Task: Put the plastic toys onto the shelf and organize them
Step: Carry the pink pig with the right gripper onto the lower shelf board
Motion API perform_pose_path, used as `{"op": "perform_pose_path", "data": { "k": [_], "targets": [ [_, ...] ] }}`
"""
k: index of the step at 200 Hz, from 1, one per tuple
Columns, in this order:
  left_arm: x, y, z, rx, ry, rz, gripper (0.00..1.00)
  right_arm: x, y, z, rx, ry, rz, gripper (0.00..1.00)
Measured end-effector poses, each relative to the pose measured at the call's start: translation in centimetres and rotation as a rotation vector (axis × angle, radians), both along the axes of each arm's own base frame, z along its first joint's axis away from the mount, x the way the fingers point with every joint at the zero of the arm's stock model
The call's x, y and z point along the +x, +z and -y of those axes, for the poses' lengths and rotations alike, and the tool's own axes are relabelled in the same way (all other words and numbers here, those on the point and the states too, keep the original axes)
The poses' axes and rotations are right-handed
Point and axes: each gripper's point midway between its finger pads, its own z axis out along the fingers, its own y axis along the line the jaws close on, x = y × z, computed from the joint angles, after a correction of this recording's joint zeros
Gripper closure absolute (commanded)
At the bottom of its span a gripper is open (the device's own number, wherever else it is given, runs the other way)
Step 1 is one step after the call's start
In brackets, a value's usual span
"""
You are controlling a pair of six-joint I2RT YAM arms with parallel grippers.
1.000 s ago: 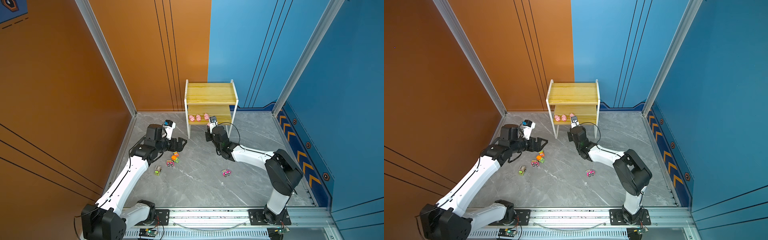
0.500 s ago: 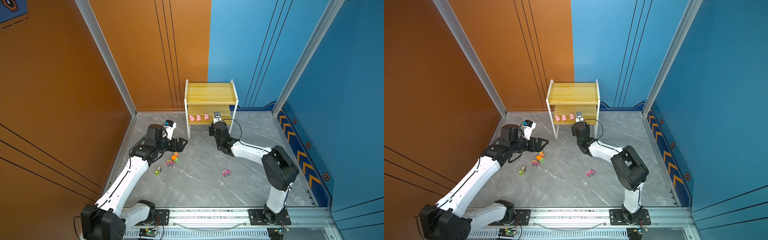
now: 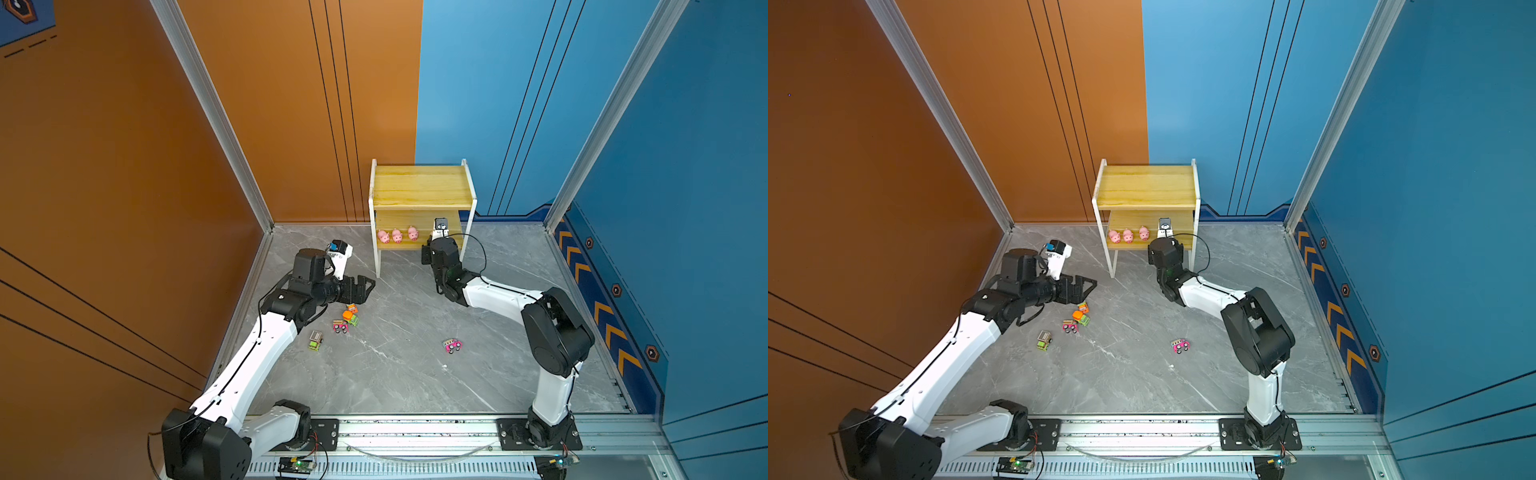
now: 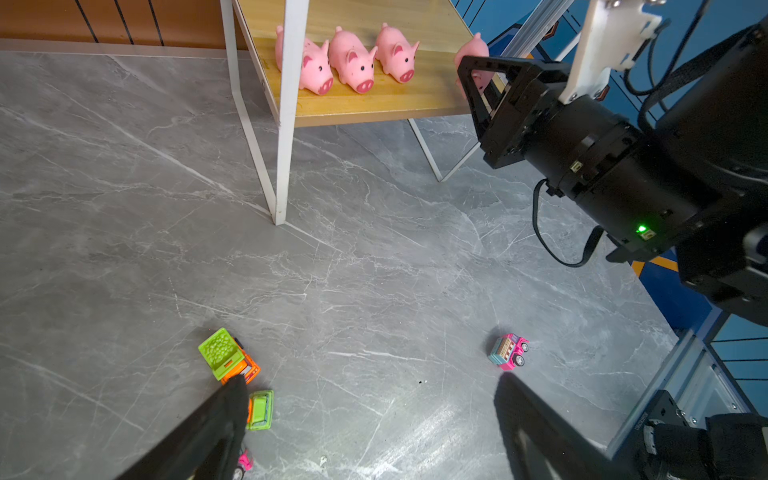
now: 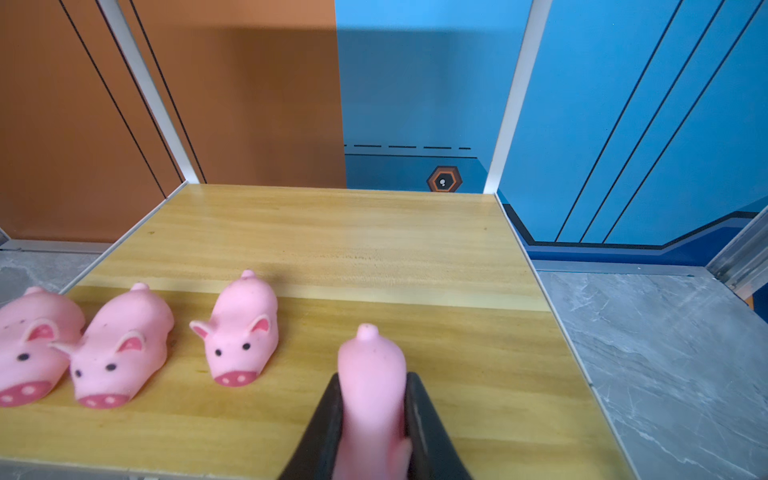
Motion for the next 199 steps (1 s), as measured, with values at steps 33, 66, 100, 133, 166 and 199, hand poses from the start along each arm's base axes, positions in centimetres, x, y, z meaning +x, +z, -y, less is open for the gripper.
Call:
{"op": "perform_pose_path", "data": {
  "k": [33,66,100,133,166,199],
  "targets": [
    [0.0,0.0,0.0,0.0,0.0,0.0,0.06,0.7,-0.4,0.4,0.016,-0.013,-0.004,0.75],
    [0.0,0.0,0.0,0.0,0.0,0.0,0.06,1.5,-0.9,0.4,0.031,-0.014,-0.009,0.75],
    [0.0,0.0,0.0,0.0,0.0,0.0,0.06,2.1,-0.8,-0.1,0.045,-0.004,-0.007,0.74],
    [0.0,0.0,0.0,0.0,0.0,0.0,0.06,2.5,-0.4,-0.4,0.065,0.003,0.0,0.74],
    [0.0,0.0,0.0,0.0,0.0,0.0,0.06,3.0,-0.2,-0.7,0.078,0.008,0.005,0.74],
    [0.0,0.0,0.0,0.0,0.0,0.0,0.06,3.1,-1.0,-0.8,0.077,0.009,-0.015,0.7]
  ]
}}
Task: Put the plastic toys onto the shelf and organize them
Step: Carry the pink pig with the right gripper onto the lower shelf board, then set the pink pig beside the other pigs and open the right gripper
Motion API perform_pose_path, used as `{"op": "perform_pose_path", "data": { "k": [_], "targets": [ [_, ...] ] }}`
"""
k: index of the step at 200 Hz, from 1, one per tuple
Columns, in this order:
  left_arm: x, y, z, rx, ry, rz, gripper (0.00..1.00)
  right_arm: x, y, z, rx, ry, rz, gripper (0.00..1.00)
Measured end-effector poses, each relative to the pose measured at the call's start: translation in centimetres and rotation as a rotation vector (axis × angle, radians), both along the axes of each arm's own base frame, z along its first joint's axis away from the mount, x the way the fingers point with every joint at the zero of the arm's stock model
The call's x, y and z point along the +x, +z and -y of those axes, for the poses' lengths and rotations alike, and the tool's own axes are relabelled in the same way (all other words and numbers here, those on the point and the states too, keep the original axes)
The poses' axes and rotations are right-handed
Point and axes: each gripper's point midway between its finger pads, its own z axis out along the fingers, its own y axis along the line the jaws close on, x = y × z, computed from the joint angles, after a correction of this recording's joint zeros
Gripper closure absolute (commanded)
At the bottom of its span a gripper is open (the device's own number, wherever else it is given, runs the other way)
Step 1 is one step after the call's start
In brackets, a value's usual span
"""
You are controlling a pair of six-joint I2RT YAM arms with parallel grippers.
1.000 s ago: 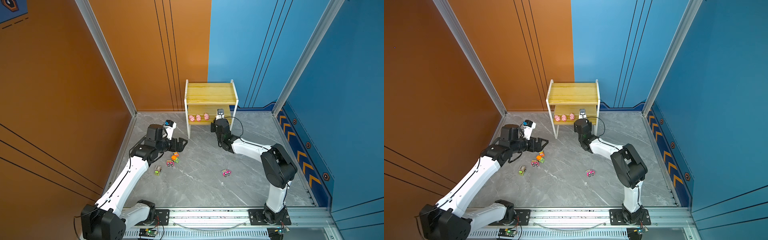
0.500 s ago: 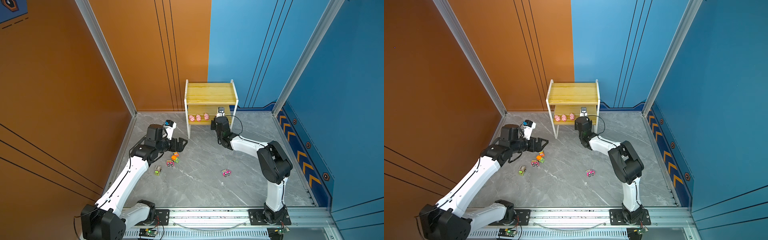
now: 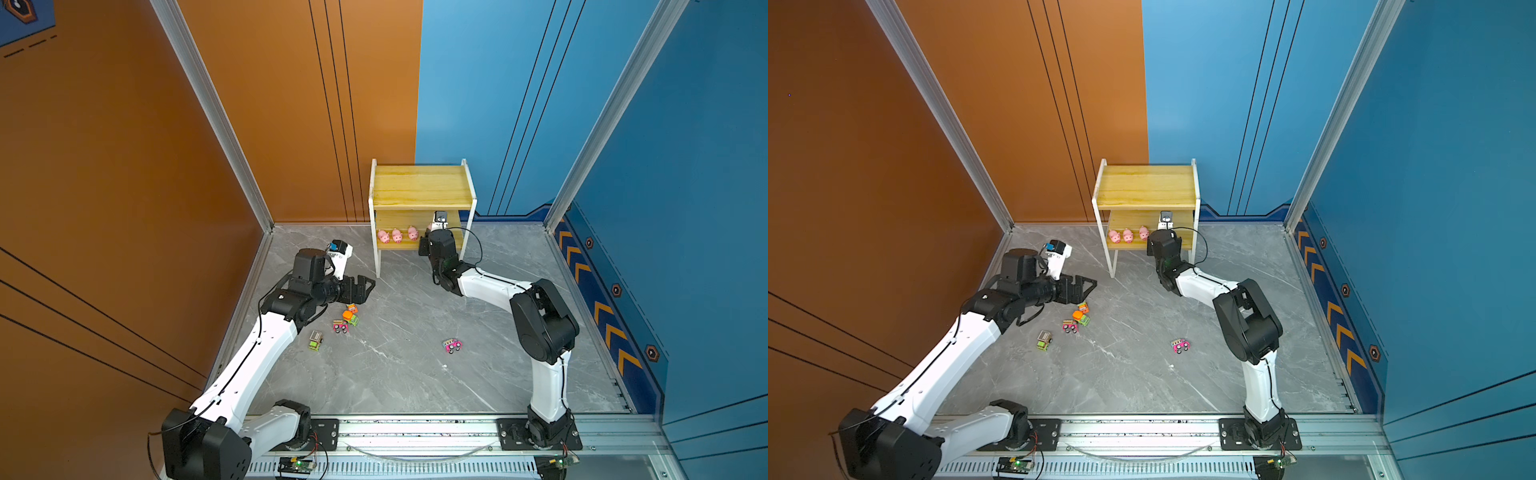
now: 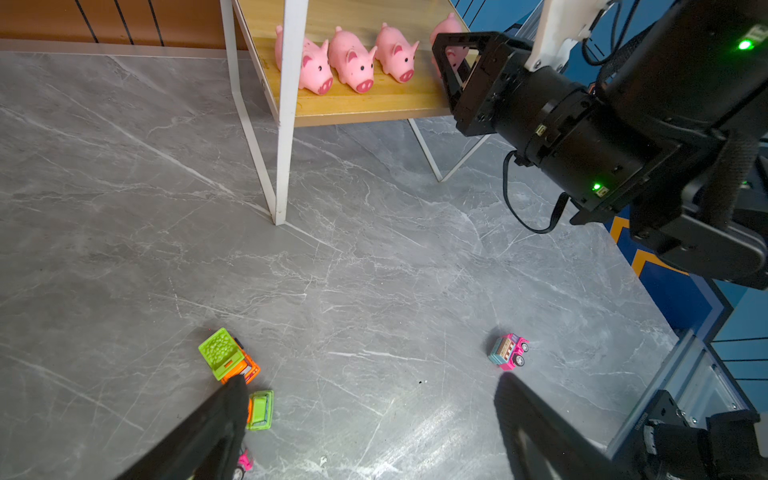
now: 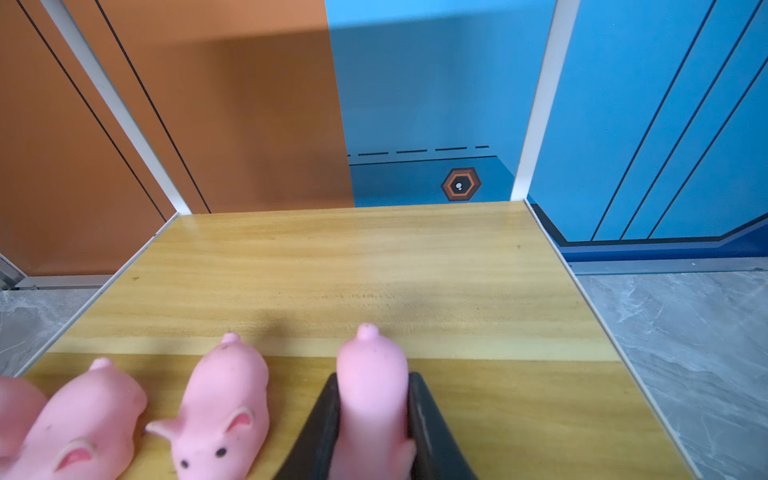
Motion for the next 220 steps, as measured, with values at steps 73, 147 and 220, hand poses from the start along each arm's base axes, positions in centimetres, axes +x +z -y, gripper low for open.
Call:
{"op": "perform_pose_path", "data": {
  "k": [73,147,220],
  "targets": [
    [0.0,0.0,0.0,0.0,0.0,0.0,0.06,0.1,-0.3,-0.1,0.015,0.018,-0.014,0.55],
    [0.0,0.0,0.0,0.0,0.0,0.0,0.06,-0.3,0.5,-0.4,0.028,0.042,-0.006,0.43],
    [0.0,0.0,0.0,0.0,0.001,0.001,0.06,-2.8,2.3,0.0,0.04,0.074,0.004,0.38]
  ]
}}
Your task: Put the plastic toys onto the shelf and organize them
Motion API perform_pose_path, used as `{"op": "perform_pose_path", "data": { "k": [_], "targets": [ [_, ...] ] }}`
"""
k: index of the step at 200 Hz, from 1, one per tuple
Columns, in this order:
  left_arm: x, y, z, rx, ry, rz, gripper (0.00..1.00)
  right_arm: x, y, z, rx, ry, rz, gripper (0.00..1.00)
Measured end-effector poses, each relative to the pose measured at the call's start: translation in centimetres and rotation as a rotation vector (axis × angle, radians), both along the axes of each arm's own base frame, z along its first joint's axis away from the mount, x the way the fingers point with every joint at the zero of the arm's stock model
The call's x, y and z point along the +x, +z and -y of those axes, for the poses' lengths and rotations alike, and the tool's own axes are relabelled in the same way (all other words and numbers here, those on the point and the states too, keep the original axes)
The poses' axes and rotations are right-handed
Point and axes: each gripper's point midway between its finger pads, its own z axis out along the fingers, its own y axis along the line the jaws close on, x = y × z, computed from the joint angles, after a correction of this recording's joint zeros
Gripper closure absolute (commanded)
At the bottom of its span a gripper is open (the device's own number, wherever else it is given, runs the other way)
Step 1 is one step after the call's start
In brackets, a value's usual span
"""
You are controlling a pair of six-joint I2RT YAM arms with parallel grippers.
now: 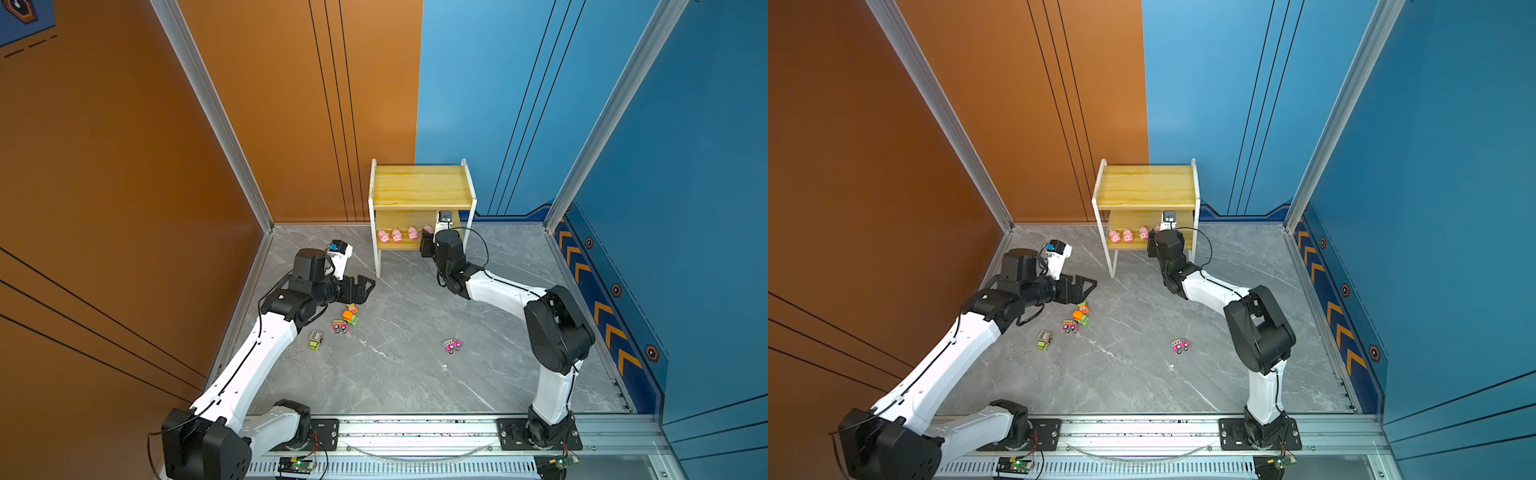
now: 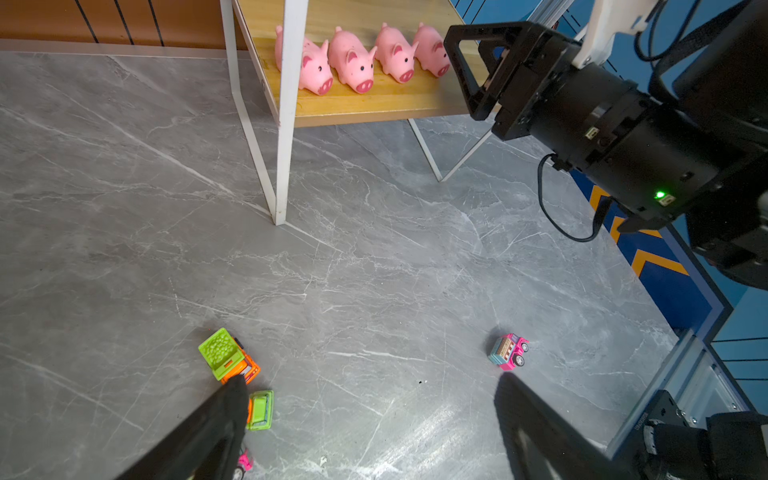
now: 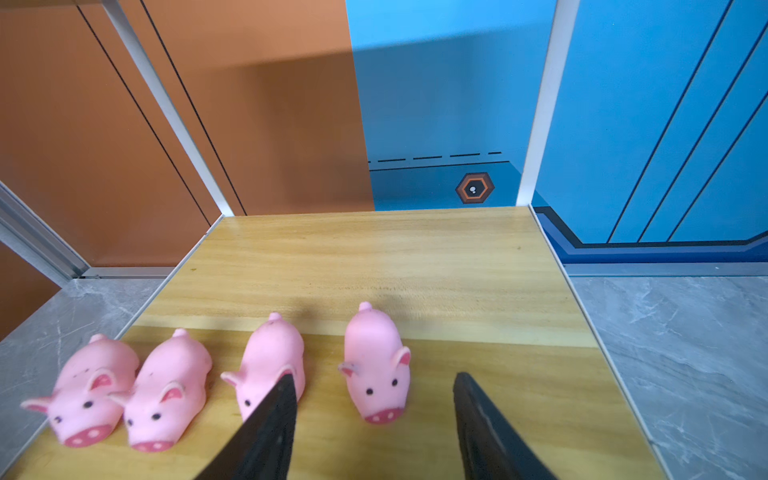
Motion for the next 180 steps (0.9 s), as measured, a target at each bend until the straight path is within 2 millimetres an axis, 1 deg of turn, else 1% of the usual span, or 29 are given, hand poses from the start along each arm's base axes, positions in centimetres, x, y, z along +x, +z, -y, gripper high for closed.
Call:
{"op": "perform_pose_path", "data": {
  "k": [38,80,102,114,132,161,180],
  "targets": [
    [0.0,0.1,0.0,-0.001,0.0,0.003,0.06,-3.0,0.1,-0.2,-0.003,0.052,-0.008,0.34],
    [0.1,0.1,-0.2,-0.001,0.006,0.003,0.05,-7.2,0.8,-0.8,-0.007,0.137,-0.006,0.32],
    [0.2,0.1,-0.6,0.0,0.018,0.003,0.05,-9.7,0.8,-1.5,-0.019,0.209,-0.004,0.31],
    [0.4,0.0,-0.9,0.001,0.03,-0.001,0.05,-10.8,0.4,-2.0,-0.027,0.253,-0.012,0.31],
    [0.9,-0.5,-1.5,0.008,0.053,-0.014,0.05,-12.4,-0.8,-2.4,-0.042,0.314,-0.042,0.31],
    [1.6,-1.6,-2.2,0.023,0.083,-0.042,0.05,-14.4,-3.2,-2.1,-0.072,0.375,-0.13,0.32],
    [1.9,-2.5,-2.5,0.034,0.102,-0.068,0.05,-15.6,-4.2,-2.1,-0.095,0.416,-0.186,0.32]
  ]
}}
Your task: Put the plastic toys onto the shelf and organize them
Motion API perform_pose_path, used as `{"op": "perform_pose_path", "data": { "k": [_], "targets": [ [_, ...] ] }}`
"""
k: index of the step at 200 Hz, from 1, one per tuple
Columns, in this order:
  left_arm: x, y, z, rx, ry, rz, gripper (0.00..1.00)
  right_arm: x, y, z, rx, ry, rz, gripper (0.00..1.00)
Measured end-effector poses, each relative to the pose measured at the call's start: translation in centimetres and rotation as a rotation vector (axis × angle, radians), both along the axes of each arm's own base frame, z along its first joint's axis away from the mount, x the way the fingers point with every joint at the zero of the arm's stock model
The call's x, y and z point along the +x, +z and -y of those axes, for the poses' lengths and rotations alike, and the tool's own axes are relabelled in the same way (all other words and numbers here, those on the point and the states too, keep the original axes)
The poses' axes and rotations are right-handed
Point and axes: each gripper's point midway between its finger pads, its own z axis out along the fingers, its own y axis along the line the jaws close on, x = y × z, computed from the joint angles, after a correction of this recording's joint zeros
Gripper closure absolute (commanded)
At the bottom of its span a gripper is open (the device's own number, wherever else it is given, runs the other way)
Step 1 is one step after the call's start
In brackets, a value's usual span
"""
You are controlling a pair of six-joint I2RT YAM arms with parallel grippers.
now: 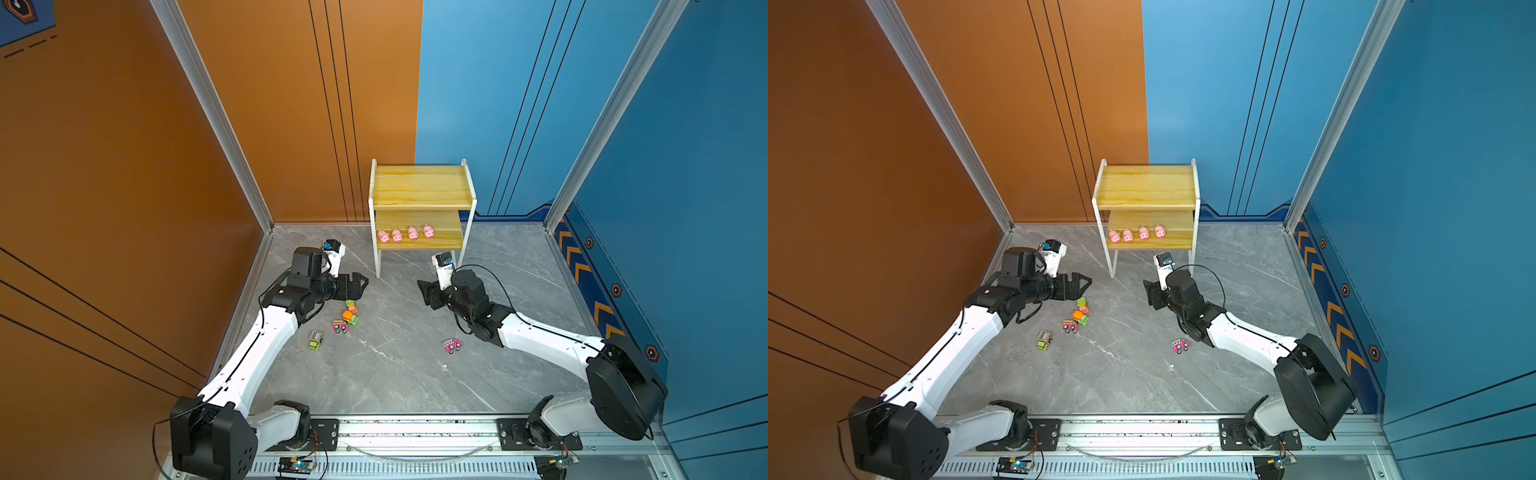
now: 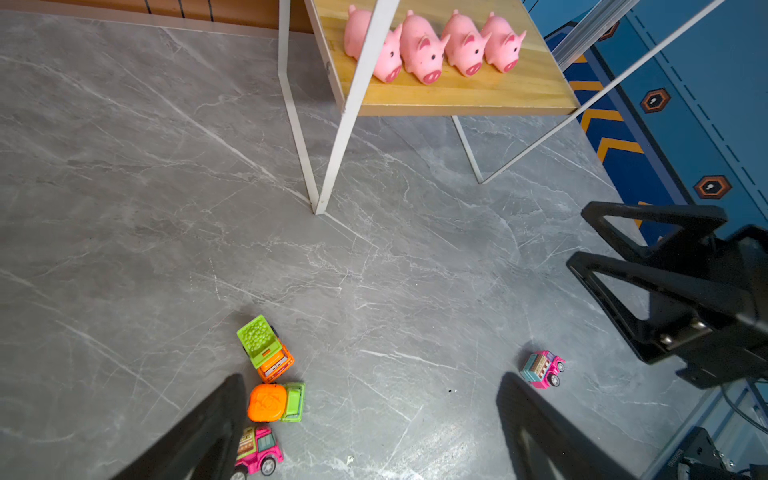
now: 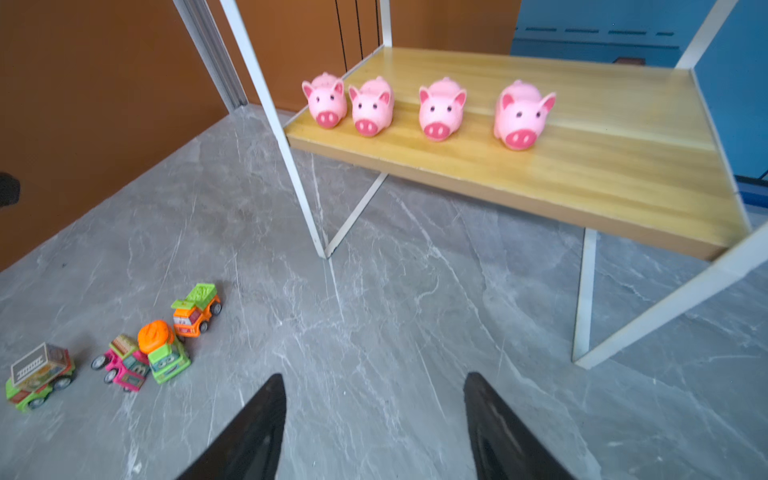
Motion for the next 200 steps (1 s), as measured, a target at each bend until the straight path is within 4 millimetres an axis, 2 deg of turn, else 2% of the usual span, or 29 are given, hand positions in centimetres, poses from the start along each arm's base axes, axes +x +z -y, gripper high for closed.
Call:
{"op": "perform_pose_path", "data": {
  "k": [41,75,110,129,143,156,173,200],
  "targets": [
    [0.5,-1.8,-0.7,0.039,0.033,-0.05,0.05,-3.0,-2.2,-0.3,-0.074,0.063,-0.111,0.32],
    [0.5,-3.9,-0.9,0.096,0.053,-0.11,0.05,-4.8,-4.9,1.4,-0.151,0.045,-0.236,0.32],
    [0.8,-6.0,-1.6,0.176,0.097,-0.197,0.06,-6.5,-5.5,3.0,-0.135,0.019,-0.273,0.32],
    [0.8,-6.6,-2.3,0.205,0.141,-0.239,0.06,-6.8,-6.3,3.0,-0.108,0.005,-0.285,0.33],
    [0.8,-6.7,-3.0,0.215,0.18,-0.263,0.07,-6.7,-6.7,2.1,-0.086,0.007,-0.289,0.34],
    [0.7,-6.6,-4.0,0.207,0.224,-0.283,0.07,-6.4,-7.2,0.4,-0.078,0.023,-0.297,0.34],
    [0.6,-6.6,-5.9,0.17,0.307,-0.314,0.07,-5.7,-7.6,-2.6,-0.073,0.052,-0.306,0.35],
    [0.1,-6.3,-9.0,0.08,0.432,-0.342,0.07,-4.5,-7.1,-8.1,-0.066,0.094,-0.287,0.35]
  ]
}}
